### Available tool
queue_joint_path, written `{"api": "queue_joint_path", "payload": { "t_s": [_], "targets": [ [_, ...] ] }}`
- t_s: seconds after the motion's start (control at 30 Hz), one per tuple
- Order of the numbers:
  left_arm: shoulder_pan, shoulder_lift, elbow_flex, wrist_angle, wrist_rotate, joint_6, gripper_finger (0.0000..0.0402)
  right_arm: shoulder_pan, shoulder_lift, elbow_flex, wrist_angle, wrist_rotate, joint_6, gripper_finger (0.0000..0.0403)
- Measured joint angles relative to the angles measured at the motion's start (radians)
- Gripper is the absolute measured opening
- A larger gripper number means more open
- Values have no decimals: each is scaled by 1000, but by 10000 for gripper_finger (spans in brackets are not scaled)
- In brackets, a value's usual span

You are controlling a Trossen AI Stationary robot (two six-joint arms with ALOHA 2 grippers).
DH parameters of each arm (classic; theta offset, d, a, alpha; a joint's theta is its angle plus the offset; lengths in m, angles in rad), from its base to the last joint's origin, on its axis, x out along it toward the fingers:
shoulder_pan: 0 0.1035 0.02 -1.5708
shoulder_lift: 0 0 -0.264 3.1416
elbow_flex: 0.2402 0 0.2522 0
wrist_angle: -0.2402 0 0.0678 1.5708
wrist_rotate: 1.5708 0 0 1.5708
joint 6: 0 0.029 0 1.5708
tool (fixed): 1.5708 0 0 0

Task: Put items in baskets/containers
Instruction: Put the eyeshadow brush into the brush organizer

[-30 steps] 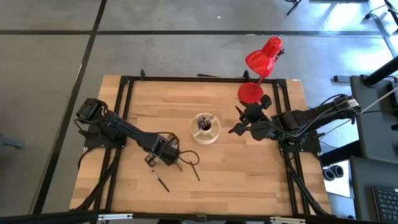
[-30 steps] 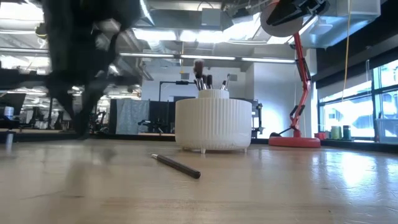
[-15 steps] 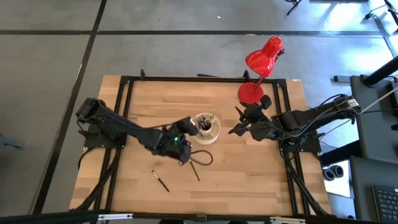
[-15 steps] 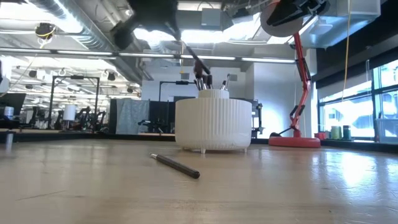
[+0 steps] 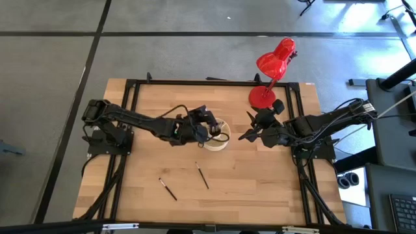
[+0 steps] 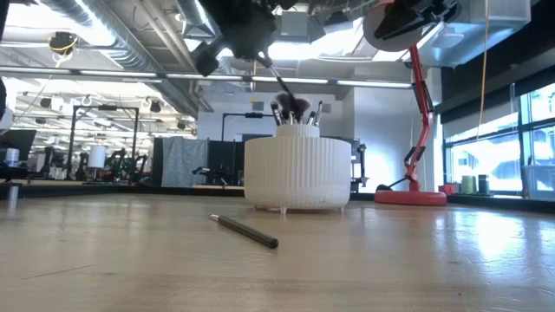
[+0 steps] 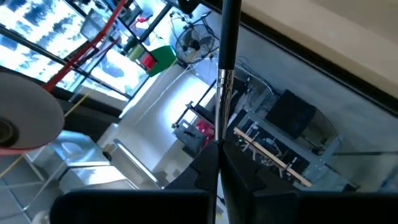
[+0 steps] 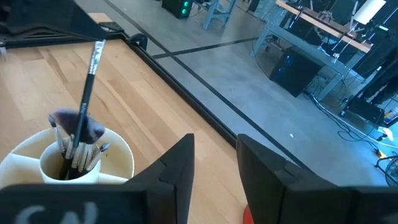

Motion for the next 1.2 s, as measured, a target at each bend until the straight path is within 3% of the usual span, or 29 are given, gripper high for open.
{"api": "queue_joint_path", "payload": {
  "t_s": [0.47,0.97,1.2],
  "targets": [
    [2,8,0,60,140,261,6,0,0,0,-46,0,27,121],
    [-9,88,0,59,118,209,8,0,0,0,-50,-2,47,121],
    [-13,80,0,75,125,100,42,0,0,0,-53,-19,47,121]
  ]
}}
